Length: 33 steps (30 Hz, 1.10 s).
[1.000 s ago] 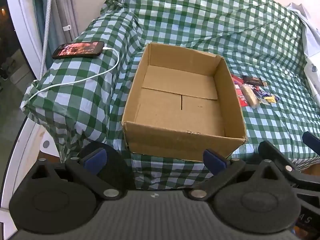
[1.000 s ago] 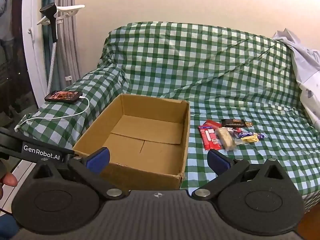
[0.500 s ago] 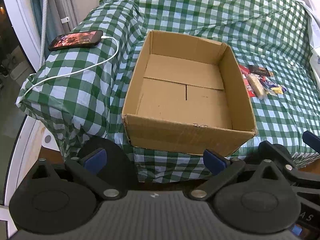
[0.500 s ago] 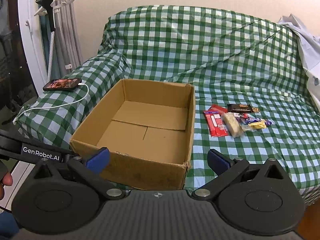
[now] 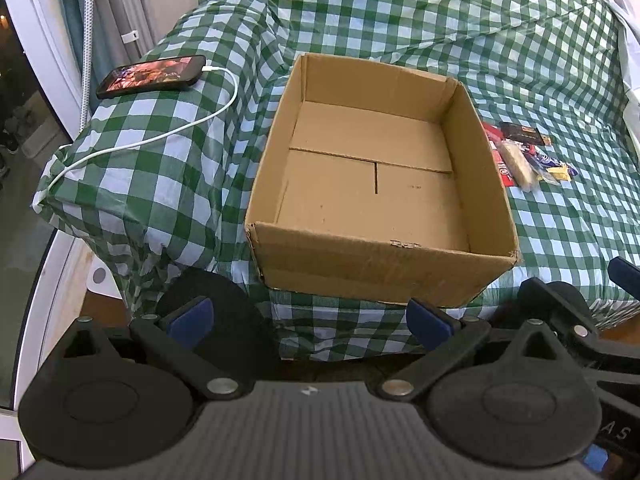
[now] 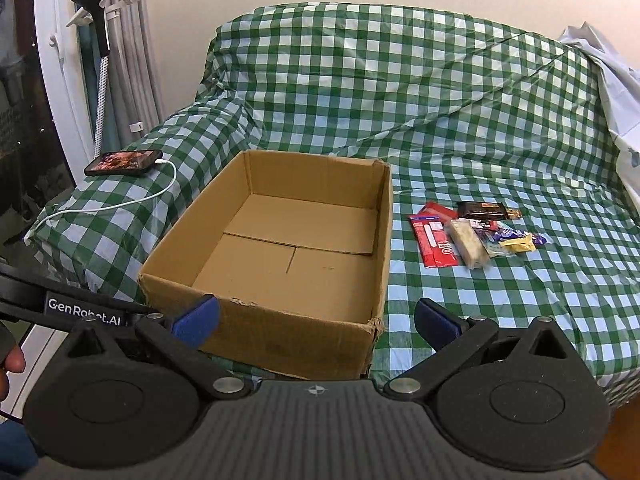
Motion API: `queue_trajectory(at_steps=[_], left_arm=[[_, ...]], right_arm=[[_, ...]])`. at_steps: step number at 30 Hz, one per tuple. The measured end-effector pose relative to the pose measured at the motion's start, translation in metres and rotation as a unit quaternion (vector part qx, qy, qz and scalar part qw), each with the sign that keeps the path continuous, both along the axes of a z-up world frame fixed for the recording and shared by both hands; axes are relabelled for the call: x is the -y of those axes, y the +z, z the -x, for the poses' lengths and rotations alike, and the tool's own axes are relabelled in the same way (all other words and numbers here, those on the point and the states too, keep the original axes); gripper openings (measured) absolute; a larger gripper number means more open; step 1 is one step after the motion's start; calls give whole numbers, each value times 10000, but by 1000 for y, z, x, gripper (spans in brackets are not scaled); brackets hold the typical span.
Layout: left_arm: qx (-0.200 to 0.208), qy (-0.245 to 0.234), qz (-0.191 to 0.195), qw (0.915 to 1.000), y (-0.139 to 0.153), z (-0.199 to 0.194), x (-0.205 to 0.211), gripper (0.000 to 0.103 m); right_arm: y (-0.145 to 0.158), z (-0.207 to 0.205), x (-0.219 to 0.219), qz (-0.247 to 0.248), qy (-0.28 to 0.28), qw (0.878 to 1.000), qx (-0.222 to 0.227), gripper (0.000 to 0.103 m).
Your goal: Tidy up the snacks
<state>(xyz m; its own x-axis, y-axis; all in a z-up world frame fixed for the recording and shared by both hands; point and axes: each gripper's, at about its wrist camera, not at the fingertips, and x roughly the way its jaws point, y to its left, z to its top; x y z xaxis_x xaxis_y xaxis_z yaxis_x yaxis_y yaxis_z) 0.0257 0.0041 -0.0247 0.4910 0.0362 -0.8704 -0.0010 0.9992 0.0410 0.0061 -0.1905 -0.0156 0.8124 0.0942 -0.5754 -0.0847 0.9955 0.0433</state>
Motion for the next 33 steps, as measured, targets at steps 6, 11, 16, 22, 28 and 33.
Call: queue_trajectory(at_steps=[6,11,16,22,28,33], left_arm=[[-45,-4,-53,10000,0,1,1,103],[-104,-30,-27,9999,-1,2,2,103],[-131,-75,160,9998,-4,1,2,103],[-194,-127,16,9997,-10,-2,5,103],[-358,-205,-117,9991,-20,-10,11,103],[-425,-355,-94,9984,-25,-19,25,103]], right_arm=[[-1,-1,3,-26,-17,10000,18,103],[-3,-2,5,-78,-40,10000,-28,103],[-4,-3,3,-119,-62,9999,-61,103],[-11,-6,7,-227,-79,9996,-132,103],[-20,-12,15,-415,-123,9987,-261,103],[-27,-20,26,-585,-192,9975,-346,103]])
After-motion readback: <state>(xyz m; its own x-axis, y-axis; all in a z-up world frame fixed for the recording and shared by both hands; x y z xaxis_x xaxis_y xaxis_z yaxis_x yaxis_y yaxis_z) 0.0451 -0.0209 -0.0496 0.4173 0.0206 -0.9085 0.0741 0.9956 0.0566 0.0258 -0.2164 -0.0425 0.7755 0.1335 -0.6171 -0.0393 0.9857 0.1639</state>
